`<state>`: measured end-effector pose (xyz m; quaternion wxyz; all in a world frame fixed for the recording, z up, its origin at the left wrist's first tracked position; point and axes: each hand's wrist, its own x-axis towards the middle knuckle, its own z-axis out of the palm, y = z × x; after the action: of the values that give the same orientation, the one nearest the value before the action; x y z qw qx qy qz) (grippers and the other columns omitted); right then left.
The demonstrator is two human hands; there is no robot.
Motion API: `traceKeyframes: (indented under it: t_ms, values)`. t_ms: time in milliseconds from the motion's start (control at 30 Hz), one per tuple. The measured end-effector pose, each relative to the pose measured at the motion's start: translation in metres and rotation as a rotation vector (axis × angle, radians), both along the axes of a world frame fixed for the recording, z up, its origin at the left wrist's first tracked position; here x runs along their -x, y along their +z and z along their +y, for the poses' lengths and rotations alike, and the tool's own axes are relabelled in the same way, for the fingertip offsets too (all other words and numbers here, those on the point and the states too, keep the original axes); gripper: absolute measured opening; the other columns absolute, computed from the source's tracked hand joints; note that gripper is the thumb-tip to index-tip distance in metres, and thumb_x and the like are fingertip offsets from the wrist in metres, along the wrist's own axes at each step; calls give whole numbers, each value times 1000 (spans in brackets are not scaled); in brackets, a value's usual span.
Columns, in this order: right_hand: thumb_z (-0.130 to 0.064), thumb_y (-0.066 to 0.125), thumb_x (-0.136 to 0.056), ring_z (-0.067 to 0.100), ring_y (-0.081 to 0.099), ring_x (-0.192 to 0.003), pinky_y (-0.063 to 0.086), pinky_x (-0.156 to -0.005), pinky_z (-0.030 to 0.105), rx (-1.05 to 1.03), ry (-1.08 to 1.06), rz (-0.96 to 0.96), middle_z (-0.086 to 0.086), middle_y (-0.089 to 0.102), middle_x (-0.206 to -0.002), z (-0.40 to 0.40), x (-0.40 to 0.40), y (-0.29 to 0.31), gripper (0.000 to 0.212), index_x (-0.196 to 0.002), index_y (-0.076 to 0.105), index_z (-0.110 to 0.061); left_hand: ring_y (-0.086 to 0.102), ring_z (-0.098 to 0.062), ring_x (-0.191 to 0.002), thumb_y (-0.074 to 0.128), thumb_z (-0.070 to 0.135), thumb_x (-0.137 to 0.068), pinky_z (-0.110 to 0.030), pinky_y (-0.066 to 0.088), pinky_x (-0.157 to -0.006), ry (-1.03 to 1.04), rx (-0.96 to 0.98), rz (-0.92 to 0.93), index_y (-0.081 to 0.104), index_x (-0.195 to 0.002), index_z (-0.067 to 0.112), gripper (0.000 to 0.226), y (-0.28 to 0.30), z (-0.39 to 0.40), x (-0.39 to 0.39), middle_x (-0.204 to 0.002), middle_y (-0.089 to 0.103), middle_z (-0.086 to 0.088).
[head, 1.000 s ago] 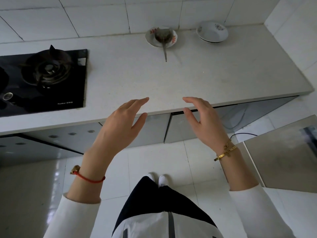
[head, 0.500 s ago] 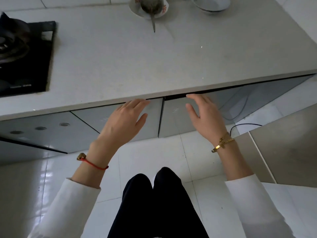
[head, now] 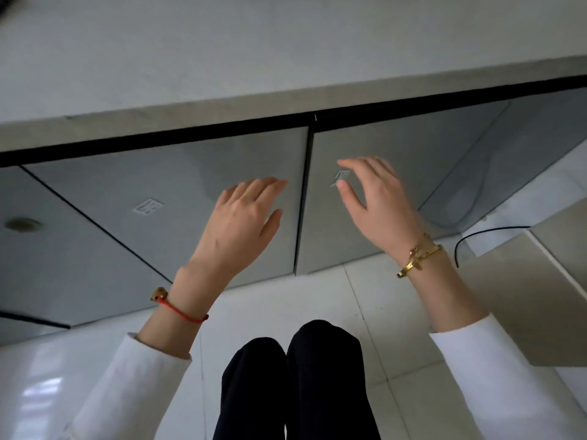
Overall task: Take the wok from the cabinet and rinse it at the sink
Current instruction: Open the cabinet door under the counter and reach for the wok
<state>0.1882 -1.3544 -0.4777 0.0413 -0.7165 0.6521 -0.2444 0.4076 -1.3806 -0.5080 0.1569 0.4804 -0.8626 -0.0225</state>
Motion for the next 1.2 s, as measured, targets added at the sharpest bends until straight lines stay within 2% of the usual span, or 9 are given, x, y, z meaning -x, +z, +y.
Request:
traceKeyframes:
  t_ms: [167,333,533,733,933,1000,1100,1167,1200]
  values:
    - [-22,49,-98,26,50,-121,38,-105,40,107,-12,19,8,60,-126,-4,-4,-48,34,-127,57,-6,53,-27,-120,50,25,-96,-39,41,-96,-9,124,40,46,-141,16,46,-50,-10,-2,-136,55,-2]
    - [-24,49,-99,24,49,-121,39,-105,37,223,-32,2,8,59,-126,-2,-8,-70,36,-130,56,-7,53,-27,-120,50,25,-96,-39,41,-95,-22,197,90,45,-142,15,48,-72,-14,3,-136,54,-2]
    - [-22,51,-97,27,52,-115,40,-101,36,374,-61,-35,11,61,-119,-8,-14,-56,35,-126,59,-3,50,-26,-122,49,26,-96,-40,42,-95,-40,242,145,43,-143,15,48,-66,-19,16,-138,53,-1]
    - [-24,51,-97,24,54,-112,45,-97,36,418,-85,-136,7,61,-115,-30,-18,-38,32,-122,61,-7,52,-27,-120,50,26,-95,-41,45,-93,-50,228,208,41,-144,16,51,-64,-31,30,-137,53,-2]
    - [-22,52,-96,24,59,-98,49,-88,35,480,-135,-228,8,61,-102,-57,-29,-26,26,-112,65,-6,53,-28,-119,49,26,-95,-43,47,-91,-53,185,250,36,-147,15,54,-73,-43,44,-137,53,-4]
    - [-21,53,-96,23,59,-95,48,-87,34,481,-159,-229,2,59,-93,-63,-34,-23,24,-108,66,-5,52,-28,-119,50,26,-96,-42,47,-91,-59,163,277,35,-147,15,55,-76,-48,47,-137,52,-4]
    - [-20,54,-95,16,57,-75,45,-71,27,426,-217,-405,-10,50,-67,-71,-41,-20,21,-85,67,-6,51,-26,-123,49,28,-97,-42,48,-93,-69,111,327,32,-149,13,57,-81,-55,51,-138,51,-6]
    - [-19,53,-95,13,45,-54,36,-58,25,336,-258,-607,0,46,-53,-78,-43,-18,36,-62,58,-5,50,-26,-125,50,27,-97,-41,48,-95,-85,87,352,31,-149,11,58,-84,-58,53,-139,50,-7]
    - [-20,53,-95,13,42,-54,34,-58,25,304,-272,-702,11,45,-52,-80,-44,-16,40,-62,57,3,50,-26,-126,50,26,-97,-41,48,-96,-95,77,359,31,-149,10,58,-85,-60,54,-139,50,-7]
